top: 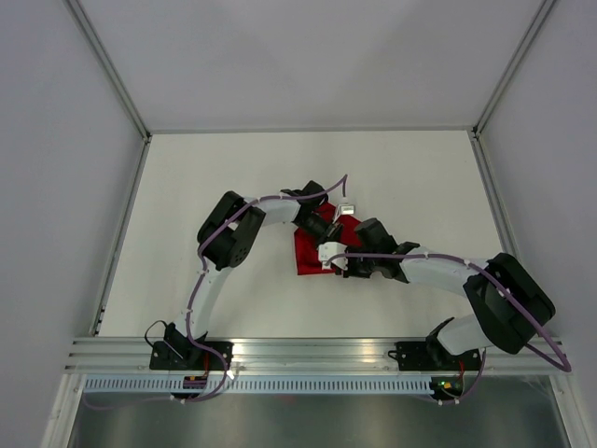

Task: Fold the napkin, place the utensils inside, and roll it up
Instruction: Roll the napkin with the utensil

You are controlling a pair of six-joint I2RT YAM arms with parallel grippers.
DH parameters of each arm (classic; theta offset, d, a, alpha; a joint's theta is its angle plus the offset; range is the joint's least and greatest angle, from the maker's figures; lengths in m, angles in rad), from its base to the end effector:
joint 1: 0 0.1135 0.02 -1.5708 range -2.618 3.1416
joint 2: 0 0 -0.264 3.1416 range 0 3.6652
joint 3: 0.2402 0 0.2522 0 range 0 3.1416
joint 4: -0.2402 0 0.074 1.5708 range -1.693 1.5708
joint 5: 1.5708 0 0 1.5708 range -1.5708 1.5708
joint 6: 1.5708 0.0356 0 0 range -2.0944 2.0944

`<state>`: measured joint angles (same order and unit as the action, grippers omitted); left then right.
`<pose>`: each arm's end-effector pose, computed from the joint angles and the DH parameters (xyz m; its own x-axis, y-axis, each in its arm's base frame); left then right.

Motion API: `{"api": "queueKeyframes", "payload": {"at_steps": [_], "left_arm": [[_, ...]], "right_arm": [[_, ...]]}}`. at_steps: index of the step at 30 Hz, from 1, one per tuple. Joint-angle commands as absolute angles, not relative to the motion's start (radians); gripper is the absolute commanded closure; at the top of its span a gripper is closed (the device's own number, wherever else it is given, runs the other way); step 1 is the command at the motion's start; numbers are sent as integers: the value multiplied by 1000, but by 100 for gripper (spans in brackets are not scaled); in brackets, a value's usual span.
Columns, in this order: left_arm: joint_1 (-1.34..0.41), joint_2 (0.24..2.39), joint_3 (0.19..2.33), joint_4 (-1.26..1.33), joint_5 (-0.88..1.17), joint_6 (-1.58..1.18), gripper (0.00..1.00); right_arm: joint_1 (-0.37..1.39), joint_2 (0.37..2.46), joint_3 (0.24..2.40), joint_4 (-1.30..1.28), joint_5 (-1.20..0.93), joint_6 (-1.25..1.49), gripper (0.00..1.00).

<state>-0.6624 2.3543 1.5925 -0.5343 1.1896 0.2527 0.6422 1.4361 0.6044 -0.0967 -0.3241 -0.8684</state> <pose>0.3334 -0.3020 0.0909 -0.6280 0.6078 -0.4860 0.6035 -0.0139 -0.7972 0.2002 0.1639 0.1482 0.1358 -0.8020 -0.5817 -0.9549 0.0505 -0.2926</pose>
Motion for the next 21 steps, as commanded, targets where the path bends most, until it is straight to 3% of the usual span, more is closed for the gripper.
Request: {"api": "queueKeyframes", "payload": {"at_steps": [1,3,9,21], "left_arm": [[-655,2392,1592,-581,1098,293,95],[-649,2378,1591,-581,1088,293,82],[-626,2240,1548,-490,1031,238,60],[-540,1878,1287,-51,617,11,51]], "right_arm": [[647,1468,604,-94,-276,-867,69],[647,1473,617,-123,-285,-865,79],[646,1529,682,-270,-321,-874,82],[525,1799,997,-673,-548,-925,84]]}}
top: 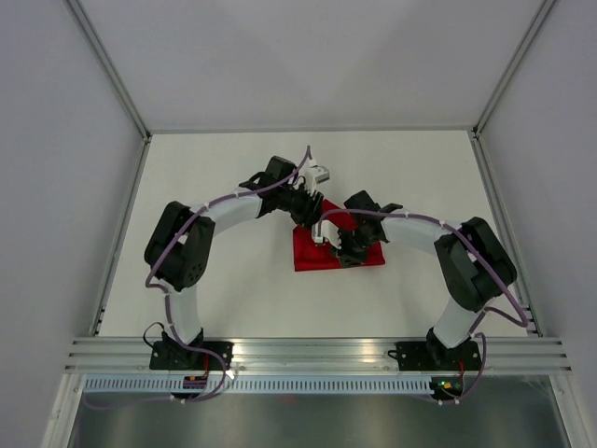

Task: Fold the napkin, place the utensils inside, and roll it up
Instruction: Roll the napkin with the utensil

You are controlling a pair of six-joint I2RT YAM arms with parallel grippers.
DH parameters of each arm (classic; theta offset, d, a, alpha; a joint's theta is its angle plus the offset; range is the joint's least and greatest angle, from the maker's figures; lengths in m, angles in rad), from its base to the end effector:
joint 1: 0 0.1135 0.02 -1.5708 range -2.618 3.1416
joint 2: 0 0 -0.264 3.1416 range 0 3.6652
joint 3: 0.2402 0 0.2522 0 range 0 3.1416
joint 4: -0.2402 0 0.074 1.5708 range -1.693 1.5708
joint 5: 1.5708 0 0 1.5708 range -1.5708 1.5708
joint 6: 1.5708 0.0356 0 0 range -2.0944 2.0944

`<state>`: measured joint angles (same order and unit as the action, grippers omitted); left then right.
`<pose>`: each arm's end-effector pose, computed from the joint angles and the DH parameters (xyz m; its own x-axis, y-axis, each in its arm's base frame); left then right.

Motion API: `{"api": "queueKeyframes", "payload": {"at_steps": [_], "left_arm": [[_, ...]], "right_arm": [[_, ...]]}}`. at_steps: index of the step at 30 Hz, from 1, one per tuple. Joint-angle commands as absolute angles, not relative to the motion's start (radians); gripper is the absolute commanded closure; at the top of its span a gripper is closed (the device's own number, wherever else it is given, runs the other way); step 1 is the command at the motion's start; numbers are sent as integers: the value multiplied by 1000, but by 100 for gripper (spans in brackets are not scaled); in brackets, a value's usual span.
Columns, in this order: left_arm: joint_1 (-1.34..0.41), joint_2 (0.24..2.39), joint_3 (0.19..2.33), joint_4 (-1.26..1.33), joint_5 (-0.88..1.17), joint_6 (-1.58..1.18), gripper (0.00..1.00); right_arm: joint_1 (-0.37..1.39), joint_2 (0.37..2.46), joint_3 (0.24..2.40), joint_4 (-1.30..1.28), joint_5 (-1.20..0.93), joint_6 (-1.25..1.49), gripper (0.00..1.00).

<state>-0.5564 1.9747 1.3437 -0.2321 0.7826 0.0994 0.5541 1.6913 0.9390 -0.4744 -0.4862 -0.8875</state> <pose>0.3446 -0.2439 0.1848 -0.5663 0.4351 -0.7001 0.8240 0.3184 -0.4686 0.2525 0.1758 0.1527 -0.0407 -0.8315 -0.5541 -0.9991 0.0382 0.0161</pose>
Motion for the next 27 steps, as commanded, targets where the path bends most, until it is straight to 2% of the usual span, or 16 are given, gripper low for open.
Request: {"api": "queueKeyframes", "payload": {"at_steps": [1,7,11,15,20,27], "left_arm": [[-540,1824,1240,-34,567,-20,51],[-546,1628,1051,130,303,-32,50],[-566,1482,875,293,171,-44,50],[-679,1373,692,443,16,-2,49],[-871,1405,663,492,-156,222,47],[-1075,1618,756,445,-219,435,46]], "right_arm": [[517,1824,1055,-702,-555,-934,84],[469,2048,1305,-992,-644,-1009,84],[424,2169,1431,-1097,-681,-1046,84],[403,2285,1531,-1173,-703,-1052,84],[396,2367,1623,-1242,-709,-1057,84],[374,2468,1735,-1336,-719,-1077,84]]}}
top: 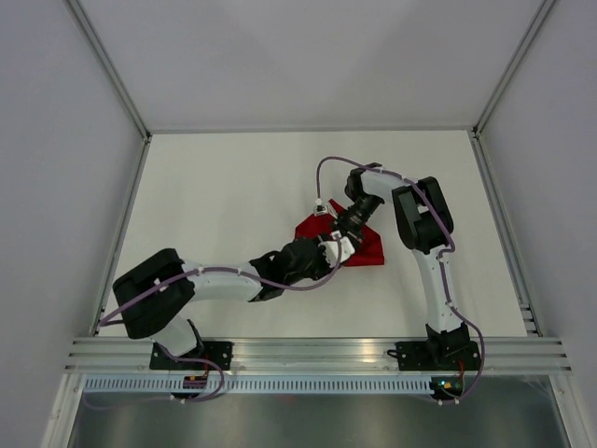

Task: Fold the napkin, place the utensils inside, and roll it up
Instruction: Roll the napkin with the utensil

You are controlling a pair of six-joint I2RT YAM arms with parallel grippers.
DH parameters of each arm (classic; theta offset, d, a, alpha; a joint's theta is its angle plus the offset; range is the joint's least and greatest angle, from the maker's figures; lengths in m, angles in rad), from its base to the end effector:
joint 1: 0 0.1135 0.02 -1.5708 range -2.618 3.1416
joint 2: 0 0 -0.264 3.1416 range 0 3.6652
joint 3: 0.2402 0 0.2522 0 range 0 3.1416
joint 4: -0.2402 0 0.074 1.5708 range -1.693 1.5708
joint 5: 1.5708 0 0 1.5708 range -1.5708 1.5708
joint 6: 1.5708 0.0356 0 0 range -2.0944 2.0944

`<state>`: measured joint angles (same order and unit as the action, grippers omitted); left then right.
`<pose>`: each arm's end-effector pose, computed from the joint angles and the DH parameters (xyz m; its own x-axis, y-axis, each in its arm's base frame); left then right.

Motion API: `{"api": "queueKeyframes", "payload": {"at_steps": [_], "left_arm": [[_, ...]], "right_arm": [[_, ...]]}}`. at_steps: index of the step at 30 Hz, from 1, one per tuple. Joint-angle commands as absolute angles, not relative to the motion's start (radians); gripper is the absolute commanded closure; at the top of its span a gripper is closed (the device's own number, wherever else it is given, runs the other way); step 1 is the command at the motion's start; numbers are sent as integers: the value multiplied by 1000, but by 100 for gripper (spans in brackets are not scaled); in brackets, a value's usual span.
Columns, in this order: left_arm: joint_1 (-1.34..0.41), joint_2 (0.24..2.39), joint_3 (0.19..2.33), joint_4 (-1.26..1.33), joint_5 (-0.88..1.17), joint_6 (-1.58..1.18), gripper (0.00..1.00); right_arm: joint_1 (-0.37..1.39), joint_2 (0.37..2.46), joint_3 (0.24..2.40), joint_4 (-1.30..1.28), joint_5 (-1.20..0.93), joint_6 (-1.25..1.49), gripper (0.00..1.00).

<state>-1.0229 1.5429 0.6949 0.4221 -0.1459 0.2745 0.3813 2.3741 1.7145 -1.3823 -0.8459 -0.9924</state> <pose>0.1707 -0.2697 0.1883 0.0031 0.5098 -0.8603 0.8049 0.5092 0.3047 0.3577 0.1721 0.1071 -0.5096 -0.8025 -0.3104 -0.6550 0.1279 0.7447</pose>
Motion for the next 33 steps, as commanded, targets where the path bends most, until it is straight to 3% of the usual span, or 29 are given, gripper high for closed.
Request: {"api": "queueKeyframes", "payload": {"at_steps": [1,18,24,28,32,33], "left_arm": [[-1086,1638,768,436,-222,465,46],[-1112,1927,870,414,-195,555,40],[-1098,1980,877,344,-125,488,56],[-1077,2006,900,267,-49,453,75],[-1049,2011,919,219,47,434,89],[-1045,2011,923,207,84,428,91]], "right_arm": [[367,2476,1743,-1348,-721,-1080,85],[356,2531,1779,-1396,-699,-1086,85],[351,2549,1818,-1433,-709,-1095,85],[350,2559,1839,-1453,-713,-1103,84],[350,2549,1841,-1451,-718,-1104,77],[350,2543,1838,-1448,-722,-1104,72]]}}
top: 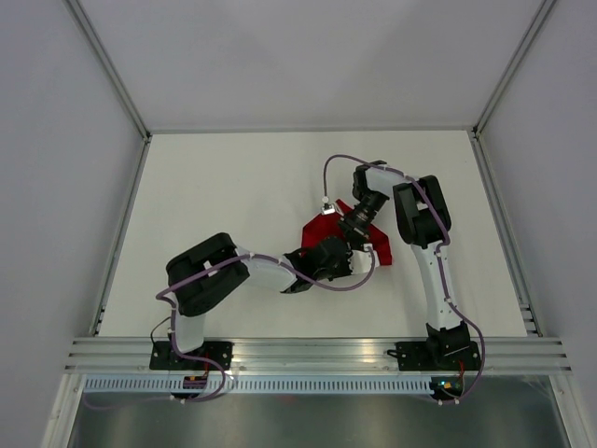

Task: Fold the napkin, place the utensils inside, and roll it up
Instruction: Roll the napkin with the utensil

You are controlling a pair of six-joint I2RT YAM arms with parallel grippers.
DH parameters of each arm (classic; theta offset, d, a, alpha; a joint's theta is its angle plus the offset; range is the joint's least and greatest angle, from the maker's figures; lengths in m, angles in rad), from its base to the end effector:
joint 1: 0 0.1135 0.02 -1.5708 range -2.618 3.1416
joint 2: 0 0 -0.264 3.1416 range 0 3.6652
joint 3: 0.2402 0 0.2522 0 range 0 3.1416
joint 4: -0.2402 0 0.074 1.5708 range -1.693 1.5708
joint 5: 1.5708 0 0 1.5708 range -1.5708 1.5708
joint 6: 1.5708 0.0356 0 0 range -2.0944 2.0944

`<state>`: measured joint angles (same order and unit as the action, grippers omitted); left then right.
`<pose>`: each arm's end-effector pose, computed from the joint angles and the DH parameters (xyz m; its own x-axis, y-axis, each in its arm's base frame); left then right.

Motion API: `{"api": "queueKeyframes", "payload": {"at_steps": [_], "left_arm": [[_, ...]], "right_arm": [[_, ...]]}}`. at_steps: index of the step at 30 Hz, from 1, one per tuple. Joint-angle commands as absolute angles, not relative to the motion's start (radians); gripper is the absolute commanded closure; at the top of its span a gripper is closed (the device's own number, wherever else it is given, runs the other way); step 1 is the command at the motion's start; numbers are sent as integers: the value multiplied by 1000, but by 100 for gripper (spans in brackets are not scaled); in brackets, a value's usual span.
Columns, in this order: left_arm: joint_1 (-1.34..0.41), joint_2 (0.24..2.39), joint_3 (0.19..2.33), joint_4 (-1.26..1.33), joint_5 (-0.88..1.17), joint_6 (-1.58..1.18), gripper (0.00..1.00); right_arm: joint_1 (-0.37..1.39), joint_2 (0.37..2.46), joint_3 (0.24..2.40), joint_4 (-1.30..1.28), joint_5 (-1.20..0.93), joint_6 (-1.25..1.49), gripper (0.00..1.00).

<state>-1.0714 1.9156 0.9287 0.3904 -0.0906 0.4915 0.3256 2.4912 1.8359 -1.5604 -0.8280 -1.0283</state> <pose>0.1871 -0.3363 0.1292 0.1585 0.6909 -0.7054 0.8661 0.2457 0.4353 0.3724 0.1534 0.0933 -0.5649 -0.8021 -0.1938 -0.5436 0.1850 0.8187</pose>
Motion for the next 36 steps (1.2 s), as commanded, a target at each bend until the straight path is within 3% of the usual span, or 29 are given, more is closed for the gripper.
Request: {"api": "queueKeyframes", "payload": {"at_steps": [1,6,10,24,32,36], "left_arm": [[-1040,2011,925,193,97,425,95],[-1003,2016,943,144,210,405,98],[-974,2020,963,109,294,387,98],[-804,2134,1189,-164,682,279,98],[-719,2239,1334,-350,886,249,98],[-707,2307,1402,-440,951,250,98]], "right_arm": [[348,2527,1835,-1442,-724,-1100,68],[341,2373,1708,-1257,-721,-1007,45],[328,2216,1631,-1137,-719,-924,38],[103,1870,1355,-608,-785,-537,36],[81,1557,949,-322,-730,-641,36],[156,1412,783,-261,-689,-777,34]]}}
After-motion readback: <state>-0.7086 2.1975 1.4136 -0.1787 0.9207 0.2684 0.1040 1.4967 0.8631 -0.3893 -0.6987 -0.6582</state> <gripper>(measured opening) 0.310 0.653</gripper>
